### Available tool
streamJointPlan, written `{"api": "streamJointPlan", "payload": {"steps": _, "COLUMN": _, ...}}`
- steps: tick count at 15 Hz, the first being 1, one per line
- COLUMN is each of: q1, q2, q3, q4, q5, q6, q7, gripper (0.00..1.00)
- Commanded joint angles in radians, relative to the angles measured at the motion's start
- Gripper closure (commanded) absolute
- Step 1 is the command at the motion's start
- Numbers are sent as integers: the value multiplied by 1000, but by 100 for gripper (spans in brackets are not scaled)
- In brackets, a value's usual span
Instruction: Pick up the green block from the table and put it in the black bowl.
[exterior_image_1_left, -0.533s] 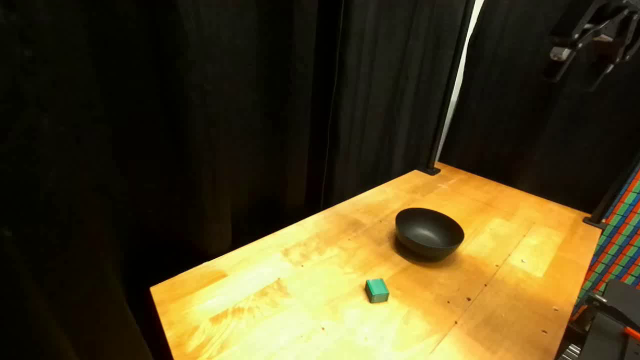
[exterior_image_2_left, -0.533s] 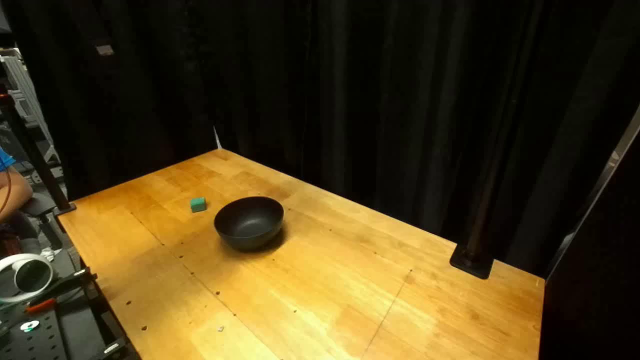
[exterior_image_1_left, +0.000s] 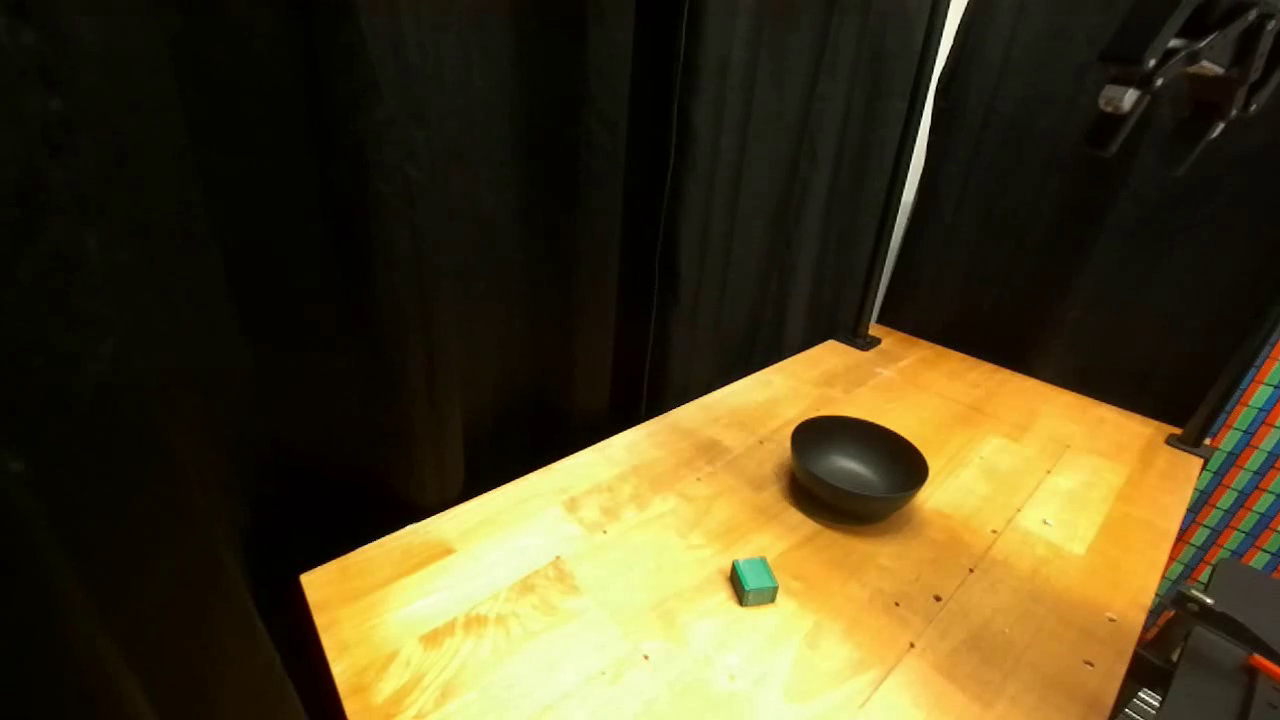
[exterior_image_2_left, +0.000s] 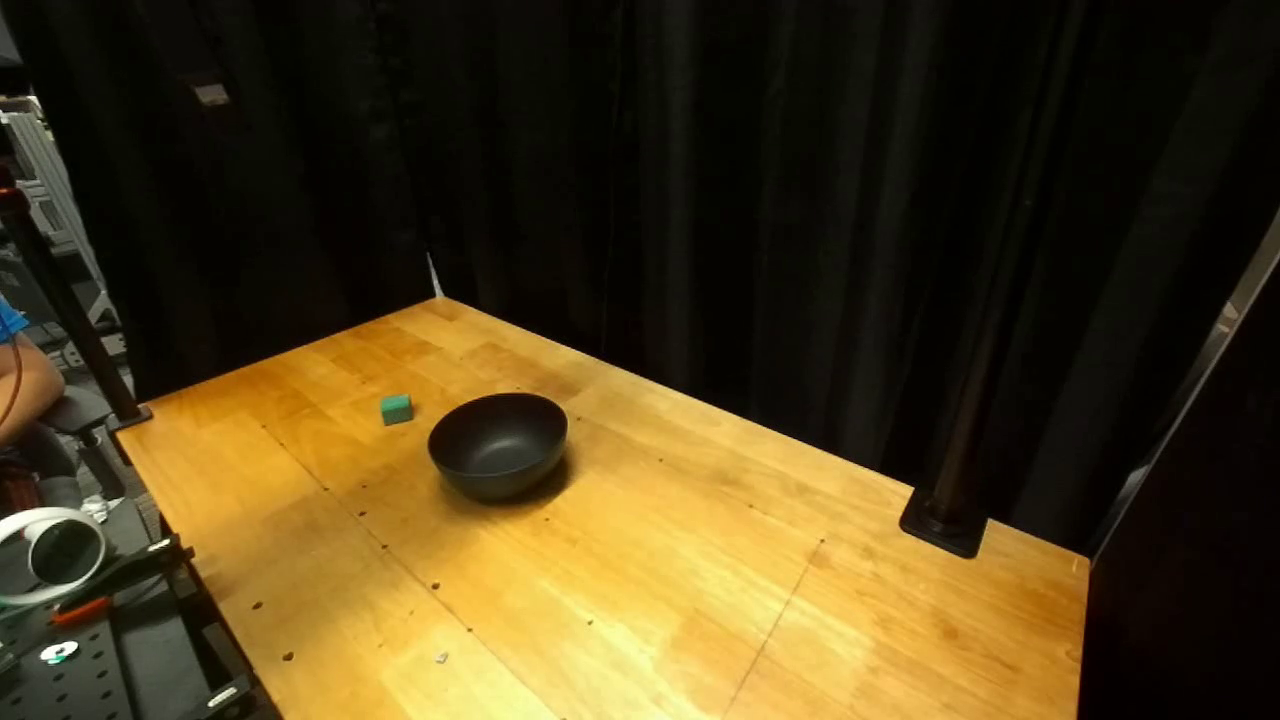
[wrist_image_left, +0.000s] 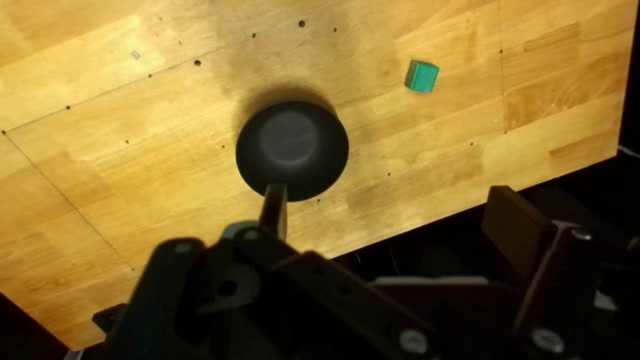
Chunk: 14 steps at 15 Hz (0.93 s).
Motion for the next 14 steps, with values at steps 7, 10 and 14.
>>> {"api": "streamJointPlan", "payload": {"steps": 7, "q1": 99, "q2": 393, "q3": 191, "q4": -75, "q5": 96, "q6": 378, "q7": 143, "gripper": 0}}
{"api": "streamJointPlan", "payload": {"steps": 10, "q1": 140, "q2": 539, "q3": 226, "q4": -76, "q5": 100, "q6": 526, "q7": 194, "gripper": 0}}
{"api": "streamJointPlan", "payload": {"steps": 14, "q1": 194, "q2": 733, "q3": 235, "q4": -70, "q5": 88, "q6": 720, "q7": 246, "gripper": 0}}
